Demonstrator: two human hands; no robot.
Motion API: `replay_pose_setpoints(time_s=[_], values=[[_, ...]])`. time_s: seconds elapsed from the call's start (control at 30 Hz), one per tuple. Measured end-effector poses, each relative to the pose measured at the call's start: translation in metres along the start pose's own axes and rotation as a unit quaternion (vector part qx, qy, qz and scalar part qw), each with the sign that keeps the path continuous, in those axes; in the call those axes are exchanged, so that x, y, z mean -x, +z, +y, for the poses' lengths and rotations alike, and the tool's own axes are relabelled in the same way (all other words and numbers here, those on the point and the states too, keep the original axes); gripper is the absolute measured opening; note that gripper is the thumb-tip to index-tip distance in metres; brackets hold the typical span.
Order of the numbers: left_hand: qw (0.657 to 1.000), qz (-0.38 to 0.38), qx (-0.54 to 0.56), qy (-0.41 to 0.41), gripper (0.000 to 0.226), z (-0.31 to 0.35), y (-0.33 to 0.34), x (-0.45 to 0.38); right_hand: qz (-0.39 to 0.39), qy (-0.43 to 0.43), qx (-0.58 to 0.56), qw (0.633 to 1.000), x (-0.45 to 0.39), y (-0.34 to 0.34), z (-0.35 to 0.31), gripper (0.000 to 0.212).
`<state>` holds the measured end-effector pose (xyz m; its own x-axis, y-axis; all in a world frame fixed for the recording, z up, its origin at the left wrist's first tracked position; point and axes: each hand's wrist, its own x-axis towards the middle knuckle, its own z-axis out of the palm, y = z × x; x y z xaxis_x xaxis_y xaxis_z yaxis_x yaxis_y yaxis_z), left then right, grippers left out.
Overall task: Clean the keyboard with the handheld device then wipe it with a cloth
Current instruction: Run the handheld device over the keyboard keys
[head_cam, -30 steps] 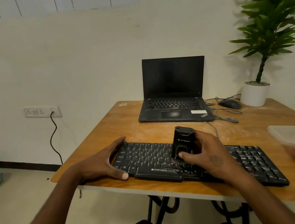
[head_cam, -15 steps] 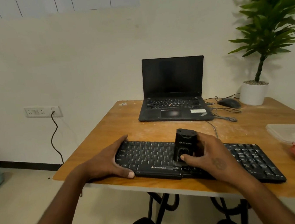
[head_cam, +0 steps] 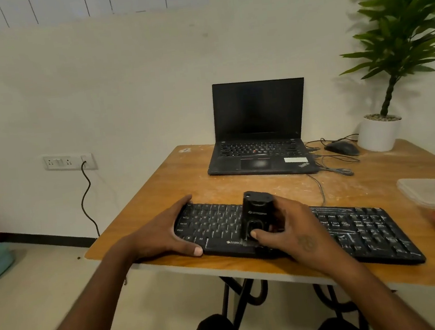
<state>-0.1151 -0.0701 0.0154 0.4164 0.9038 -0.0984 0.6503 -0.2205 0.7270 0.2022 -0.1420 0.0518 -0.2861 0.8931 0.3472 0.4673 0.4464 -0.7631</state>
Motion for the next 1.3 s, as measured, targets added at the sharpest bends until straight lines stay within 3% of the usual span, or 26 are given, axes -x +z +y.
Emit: replay_pose_setpoints(time_s=[0.13,0.4,0.7,1.03,1.3], values=[[1.0,-0.001,-0.001,-0.001,0.129,-0.001,0.0,-0.001,0.011,0.012,0.002,1.0,0.012,-0.015,0.006,0.043],[1.0,-0.001,0.0,-0.002,0.132,0.001,-0.001,0.0,-0.013,-0.019,-0.023,0.999,-0.007,0.017,-0.008,0.047],[1.0,0.0,-0.004,-0.001,0.129,-0.003,0.0,-0.003,0.046,0.024,0.052,0.997,0.02,-0.037,0.017,0.052],[1.0,-0.004,-0.001,-0.009,0.129,0.001,0.0,-0.001,0.035,-0.023,0.012,0.999,-0.008,0.005,0.007,0.042],[1.0,-0.004,-0.005,-0.005,0.128,-0.003,0.0,-0.002,0.063,0.045,0.016,0.997,0.016,-0.041,0.025,0.05]])
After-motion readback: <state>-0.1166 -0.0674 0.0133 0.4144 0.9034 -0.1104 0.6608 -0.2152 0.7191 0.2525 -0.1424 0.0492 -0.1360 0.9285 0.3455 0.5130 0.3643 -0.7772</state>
